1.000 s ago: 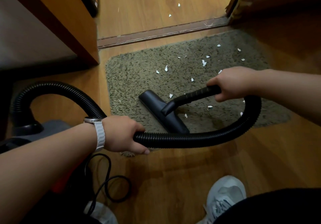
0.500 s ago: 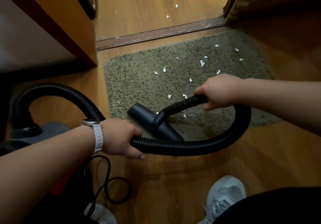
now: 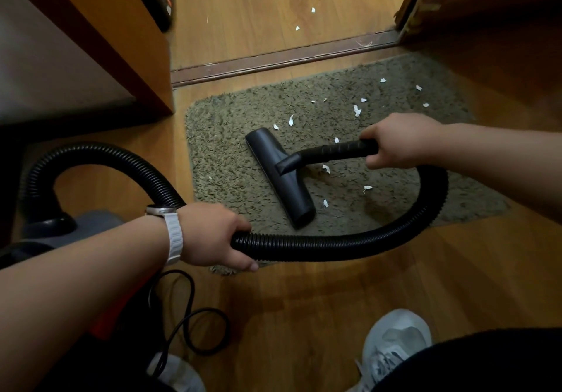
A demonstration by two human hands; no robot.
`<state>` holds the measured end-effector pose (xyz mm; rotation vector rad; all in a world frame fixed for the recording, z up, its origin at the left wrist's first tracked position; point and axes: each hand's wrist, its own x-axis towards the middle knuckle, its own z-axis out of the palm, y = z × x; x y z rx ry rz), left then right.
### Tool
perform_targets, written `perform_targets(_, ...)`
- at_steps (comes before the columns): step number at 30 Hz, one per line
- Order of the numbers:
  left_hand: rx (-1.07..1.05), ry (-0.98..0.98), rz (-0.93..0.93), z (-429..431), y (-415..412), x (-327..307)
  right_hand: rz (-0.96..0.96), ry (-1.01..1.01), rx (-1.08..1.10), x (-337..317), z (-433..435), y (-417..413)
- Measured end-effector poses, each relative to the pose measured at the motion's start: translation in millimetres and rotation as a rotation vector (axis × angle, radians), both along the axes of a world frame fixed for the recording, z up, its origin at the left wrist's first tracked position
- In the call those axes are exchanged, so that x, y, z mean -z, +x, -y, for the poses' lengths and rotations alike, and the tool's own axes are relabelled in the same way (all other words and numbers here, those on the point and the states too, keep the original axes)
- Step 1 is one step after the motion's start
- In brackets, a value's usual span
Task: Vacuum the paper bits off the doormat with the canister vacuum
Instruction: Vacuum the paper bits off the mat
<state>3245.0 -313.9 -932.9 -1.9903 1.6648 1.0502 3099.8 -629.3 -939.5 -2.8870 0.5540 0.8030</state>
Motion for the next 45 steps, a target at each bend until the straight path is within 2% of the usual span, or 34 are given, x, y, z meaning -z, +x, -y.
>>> perform_targets(6, 0.039, 0.037, 0.024, -4.1, 1.6, -2.6, 0.031, 0.034, -0.043, 9.8, -22.1, 15.9)
perform_targets(10, 0.002, -0.079, 0.112, -2.4, 10.2, -8.1, 0.061, 0.029, -0.037, 8.2, -16.3, 22.8)
perform_targets(17, -0.082, -0.277, 0.208, 0.9, 20.7, -6.0, 0.161, 0.025, 0.164, 3.8, 19.3, 15.8)
perform_targets(26, -0.12, -0.264, 0.145, 0.7, 20.1, -6.2, 0.121, 0.117, 0.436, 18.1, 46.1, 9.8)
perform_targets(29, -0.107, -0.236, 0.141, -3.4, 18.8, -7.5, 0.125, 0.117, 0.404, 18.4, 39.7, 19.2)
perform_targets(37, -0.048, -0.197, 0.155, -14.3, 20.7, -7.0, 0.117, 0.088, 0.157, 21.3, 1.8, 50.0)
perform_targets(41, -0.061, -0.183, 0.155, -15.2, 21.1, -9.1, 0.133, 0.08, 0.171, 24.8, 5.2, 50.5)
perform_targets(45, -0.113, -0.198, 0.164, -8.6, 22.6, -10.9, 0.159, 0.059, 0.279, 22.4, 25.7, 42.5)
